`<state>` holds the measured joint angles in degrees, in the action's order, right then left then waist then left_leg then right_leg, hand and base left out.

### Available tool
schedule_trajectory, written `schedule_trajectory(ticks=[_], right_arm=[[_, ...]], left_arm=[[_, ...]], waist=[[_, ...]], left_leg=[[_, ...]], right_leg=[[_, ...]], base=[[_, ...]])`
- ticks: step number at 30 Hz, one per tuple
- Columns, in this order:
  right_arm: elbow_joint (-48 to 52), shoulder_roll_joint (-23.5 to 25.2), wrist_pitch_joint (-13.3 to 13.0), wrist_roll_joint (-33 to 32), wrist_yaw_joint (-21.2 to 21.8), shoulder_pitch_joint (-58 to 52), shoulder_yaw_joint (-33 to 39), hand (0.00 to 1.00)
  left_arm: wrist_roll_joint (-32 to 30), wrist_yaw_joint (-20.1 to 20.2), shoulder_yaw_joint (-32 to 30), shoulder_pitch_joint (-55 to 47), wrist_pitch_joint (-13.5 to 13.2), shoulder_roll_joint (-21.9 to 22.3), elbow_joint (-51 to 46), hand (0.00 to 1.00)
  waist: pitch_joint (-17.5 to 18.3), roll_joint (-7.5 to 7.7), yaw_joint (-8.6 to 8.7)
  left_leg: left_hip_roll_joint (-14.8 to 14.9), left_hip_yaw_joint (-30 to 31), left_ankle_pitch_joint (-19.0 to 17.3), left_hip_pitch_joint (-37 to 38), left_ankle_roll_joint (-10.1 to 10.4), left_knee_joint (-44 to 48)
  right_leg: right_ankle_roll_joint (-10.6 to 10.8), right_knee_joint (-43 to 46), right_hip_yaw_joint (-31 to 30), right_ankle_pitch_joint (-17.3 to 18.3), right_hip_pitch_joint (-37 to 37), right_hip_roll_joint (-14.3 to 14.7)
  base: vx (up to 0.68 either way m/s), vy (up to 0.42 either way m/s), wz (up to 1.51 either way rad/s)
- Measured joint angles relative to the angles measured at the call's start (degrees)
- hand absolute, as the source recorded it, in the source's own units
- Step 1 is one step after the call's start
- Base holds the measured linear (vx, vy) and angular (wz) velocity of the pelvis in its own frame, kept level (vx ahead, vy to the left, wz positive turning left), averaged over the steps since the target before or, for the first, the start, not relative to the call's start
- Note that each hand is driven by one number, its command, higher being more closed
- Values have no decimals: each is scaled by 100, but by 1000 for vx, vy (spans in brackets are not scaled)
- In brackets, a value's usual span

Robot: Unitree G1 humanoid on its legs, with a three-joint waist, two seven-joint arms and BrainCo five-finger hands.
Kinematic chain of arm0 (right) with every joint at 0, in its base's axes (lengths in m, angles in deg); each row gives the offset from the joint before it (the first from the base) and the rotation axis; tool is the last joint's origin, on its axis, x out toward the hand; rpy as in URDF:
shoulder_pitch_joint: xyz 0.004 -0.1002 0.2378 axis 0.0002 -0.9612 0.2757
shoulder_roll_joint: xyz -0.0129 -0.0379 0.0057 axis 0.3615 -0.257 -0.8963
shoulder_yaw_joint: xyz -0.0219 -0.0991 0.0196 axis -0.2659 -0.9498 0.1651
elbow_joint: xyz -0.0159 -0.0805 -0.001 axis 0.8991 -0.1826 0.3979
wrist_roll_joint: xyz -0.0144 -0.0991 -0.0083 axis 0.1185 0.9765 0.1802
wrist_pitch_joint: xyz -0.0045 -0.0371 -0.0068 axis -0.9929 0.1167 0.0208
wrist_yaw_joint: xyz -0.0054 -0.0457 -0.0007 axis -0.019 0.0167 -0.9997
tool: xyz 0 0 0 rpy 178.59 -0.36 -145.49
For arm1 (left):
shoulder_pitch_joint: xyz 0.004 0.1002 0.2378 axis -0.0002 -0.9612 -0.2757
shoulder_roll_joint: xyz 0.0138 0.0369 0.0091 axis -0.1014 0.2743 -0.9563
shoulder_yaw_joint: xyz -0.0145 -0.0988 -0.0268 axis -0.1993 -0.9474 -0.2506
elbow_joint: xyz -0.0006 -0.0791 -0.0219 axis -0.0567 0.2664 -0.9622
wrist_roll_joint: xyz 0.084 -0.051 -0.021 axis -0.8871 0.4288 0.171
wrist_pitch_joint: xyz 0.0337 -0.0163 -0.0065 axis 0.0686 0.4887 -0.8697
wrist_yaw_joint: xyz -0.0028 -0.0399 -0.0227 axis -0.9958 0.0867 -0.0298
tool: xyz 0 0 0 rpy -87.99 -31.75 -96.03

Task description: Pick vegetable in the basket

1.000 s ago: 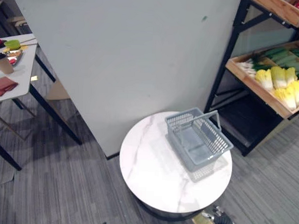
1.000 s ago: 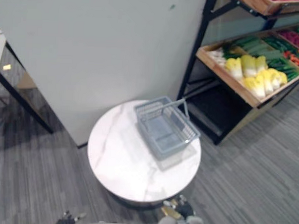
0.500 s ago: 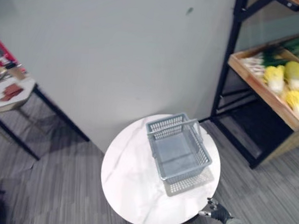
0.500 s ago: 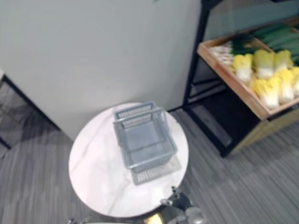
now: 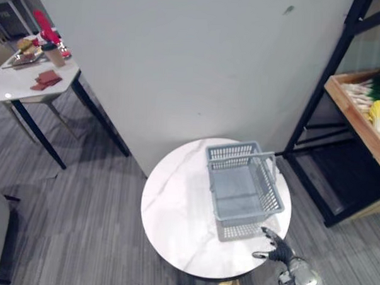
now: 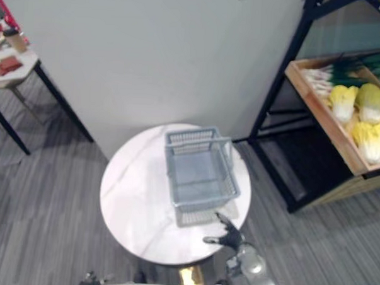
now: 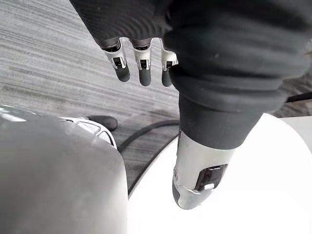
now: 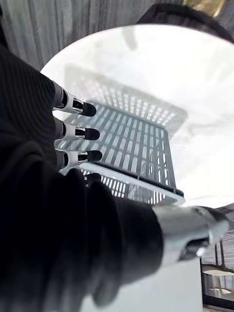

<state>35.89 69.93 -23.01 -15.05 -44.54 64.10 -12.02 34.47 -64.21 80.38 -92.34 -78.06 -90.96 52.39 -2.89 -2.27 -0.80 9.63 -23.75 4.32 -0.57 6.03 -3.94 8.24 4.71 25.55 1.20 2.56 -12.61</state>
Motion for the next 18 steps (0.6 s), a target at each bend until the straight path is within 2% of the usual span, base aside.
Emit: schedule_trajectory(ticks=[2,5,9,11,15,18], right_arm=[[337,-250,-101,391,-15,122,38,0],[821,-661,-119,1029,-108,486,41,0],[1535,-1308,-238,1542,-283,1081,-80,0],[1622,-1429,-300,1708,-288,1309,-162,0],[1505,-1511,-334,1942,-288,2115,-997,0],[870,-1317,-354,2300,-291,2893,-1817,0]], left_arm=[[-1,44,6,-2,0,-6,0,0],[-4,93,4,-5,1,-24,1,0],[-135,122,-16,-63,7,-121,0,0],[-153,146,-23,-86,26,-136,0,0],[-155,204,-20,-118,76,-134,-3,0],[-157,204,-11,-92,75,-134,-104,0]], waist=[[12,-21,-3],[21,-28,-27],[42,2,-79],[49,19,-94],[50,53,-122],[47,119,-283]], left_leg=[[-81,16,23,6,-32,-82],[-115,-1,38,17,-49,-137],[-88,-6,51,16,-42,-144],[-70,-3,52,16,-40,-146],[-61,90,52,6,-40,-149],[-58,141,66,-34,-25,-151]], right_leg=[[21,-47,-57,-22,10,-46],[19,-95,-95,-112,12,-44],[2,-168,-114,-141,7,18],[-11,-181,-115,-165,4,46],[-12,-210,-111,-166,-3,72],[-18,-231,-67,-170,-3,81]], base=[[-31,54,6],[-8,15,-3],[9,-14,-2],[0,0,0],[-2,-3,1],[-18,-6,9]])
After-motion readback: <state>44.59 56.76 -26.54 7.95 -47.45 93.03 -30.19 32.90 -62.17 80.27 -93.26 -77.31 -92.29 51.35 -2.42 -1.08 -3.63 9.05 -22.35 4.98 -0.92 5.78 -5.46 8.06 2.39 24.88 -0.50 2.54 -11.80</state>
